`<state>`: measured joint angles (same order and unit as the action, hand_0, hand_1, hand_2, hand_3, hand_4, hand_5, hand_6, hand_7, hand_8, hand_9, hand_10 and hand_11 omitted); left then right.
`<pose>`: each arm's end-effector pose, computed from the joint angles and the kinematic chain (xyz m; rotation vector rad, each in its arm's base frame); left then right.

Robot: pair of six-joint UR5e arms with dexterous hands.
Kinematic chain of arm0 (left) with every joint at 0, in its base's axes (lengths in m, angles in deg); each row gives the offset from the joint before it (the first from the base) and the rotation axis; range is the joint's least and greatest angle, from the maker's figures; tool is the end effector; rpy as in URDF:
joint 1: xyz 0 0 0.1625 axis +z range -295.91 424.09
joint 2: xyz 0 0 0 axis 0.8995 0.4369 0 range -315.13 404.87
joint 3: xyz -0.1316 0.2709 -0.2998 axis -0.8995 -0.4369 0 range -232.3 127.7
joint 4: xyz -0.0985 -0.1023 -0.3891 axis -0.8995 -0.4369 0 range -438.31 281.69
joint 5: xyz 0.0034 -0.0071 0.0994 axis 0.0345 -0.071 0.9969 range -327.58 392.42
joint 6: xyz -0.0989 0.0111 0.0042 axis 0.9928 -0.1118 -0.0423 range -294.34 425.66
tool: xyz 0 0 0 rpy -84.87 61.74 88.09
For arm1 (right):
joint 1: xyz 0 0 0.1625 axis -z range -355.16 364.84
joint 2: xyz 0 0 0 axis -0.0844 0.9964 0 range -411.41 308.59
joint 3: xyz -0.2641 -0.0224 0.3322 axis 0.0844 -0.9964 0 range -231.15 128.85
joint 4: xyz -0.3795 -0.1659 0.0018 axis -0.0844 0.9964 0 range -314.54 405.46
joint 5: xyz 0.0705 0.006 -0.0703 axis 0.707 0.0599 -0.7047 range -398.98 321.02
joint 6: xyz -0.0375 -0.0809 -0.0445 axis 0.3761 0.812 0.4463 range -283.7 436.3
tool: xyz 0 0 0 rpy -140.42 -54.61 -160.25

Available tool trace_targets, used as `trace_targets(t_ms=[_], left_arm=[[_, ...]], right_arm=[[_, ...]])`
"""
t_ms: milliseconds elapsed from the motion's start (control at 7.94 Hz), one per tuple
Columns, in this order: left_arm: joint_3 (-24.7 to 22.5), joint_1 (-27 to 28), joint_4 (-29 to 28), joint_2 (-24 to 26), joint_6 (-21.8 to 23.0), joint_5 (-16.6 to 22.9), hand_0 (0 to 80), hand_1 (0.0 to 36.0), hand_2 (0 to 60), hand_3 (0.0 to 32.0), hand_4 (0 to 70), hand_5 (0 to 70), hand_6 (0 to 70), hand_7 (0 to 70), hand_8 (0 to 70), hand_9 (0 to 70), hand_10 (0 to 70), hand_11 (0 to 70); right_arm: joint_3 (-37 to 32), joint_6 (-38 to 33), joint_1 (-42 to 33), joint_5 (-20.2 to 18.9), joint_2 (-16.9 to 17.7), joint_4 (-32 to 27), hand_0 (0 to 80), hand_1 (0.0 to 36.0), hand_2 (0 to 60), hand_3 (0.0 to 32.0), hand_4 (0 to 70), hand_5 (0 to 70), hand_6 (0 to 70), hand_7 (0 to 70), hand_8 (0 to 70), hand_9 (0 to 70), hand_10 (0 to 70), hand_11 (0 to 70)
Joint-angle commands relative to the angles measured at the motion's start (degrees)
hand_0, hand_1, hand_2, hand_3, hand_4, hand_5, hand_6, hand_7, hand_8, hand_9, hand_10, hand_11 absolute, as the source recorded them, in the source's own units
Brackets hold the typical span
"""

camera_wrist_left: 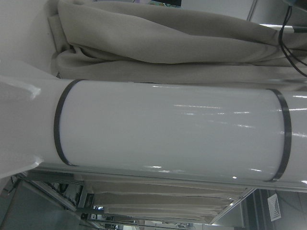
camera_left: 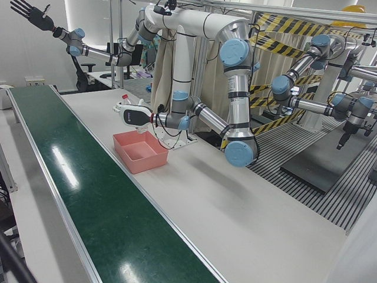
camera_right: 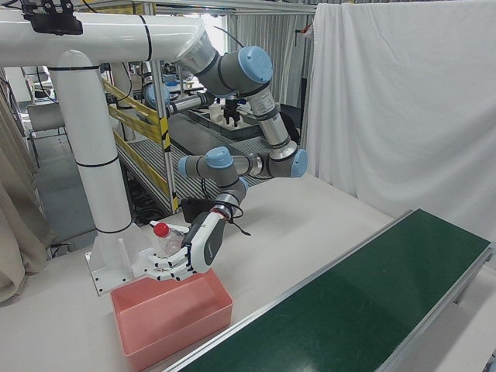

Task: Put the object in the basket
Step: 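Lower the bottle into the pink tray and open the left hand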

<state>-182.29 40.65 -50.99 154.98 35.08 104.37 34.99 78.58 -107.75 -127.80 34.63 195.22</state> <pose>0.3707 -0.3397 0.2541 -0.5309 2.2926 -1.1253 0.3393 -0.4630 0.6216 -0.5681 2.5059 -1.4456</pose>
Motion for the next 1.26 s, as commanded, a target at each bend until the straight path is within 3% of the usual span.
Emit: trace_targets(t_ms=[0,126,504,881,1133], left_arm=[[-0.8,0.3,-0.5,-2.5,0.0,-0.8,50.0,0.0,0.0,0.0,5.8,19.2,2.8,1.3,13.8,14.8,12.2,18.2],[-2.5,0.3,-0.5,-3.9,0.1,-0.8,48.3,0.0,0.0,0.0,1.3,16.7,0.1,0.0,10.3,10.8,8.5,12.8],[-4.2,0.1,-0.7,-5.6,0.1,-1.0,46.5,0.0,0.0,0.0,1.6,19.9,0.1,0.0,10.1,11.5,8.6,12.8],[-4.2,0.1,-0.9,-5.6,0.2,-1.0,36.7,0.0,0.0,0.0,0.3,19.4,0.0,0.0,8.7,10.0,7.9,11.2],[-4.1,0.2,-0.9,-5.7,0.1,-1.0,35.4,0.0,0.0,0.0,1.3,13.0,0.0,0.0,7.1,8.3,7.0,10.0]], right_arm=[[0.1,0.0,0.0,0.1,0.0,0.0,0.0,0.0,0.0,0.0,0.0,0.0,0.0,0.0,0.0,0.0,0.0,0.0],[0.0,0.0,0.0,0.0,0.0,0.0,0.0,0.0,0.0,0.0,0.0,0.0,0.0,0.0,0.0,0.0,0.0,0.0],[0.0,0.0,0.0,0.0,0.0,0.0,0.0,0.0,0.0,0.0,0.0,0.0,0.0,0.0,0.0,0.0,0.0,0.0],[0.1,0.0,0.0,0.0,0.0,0.0,0.0,0.0,0.0,0.0,0.0,0.0,0.0,0.0,0.0,0.0,0.0,0.0],[0.1,0.0,0.0,0.0,0.0,0.0,0.0,0.0,0.0,0.0,0.0,0.0,0.0,0.0,0.0,0.0,0.0,0.0]])
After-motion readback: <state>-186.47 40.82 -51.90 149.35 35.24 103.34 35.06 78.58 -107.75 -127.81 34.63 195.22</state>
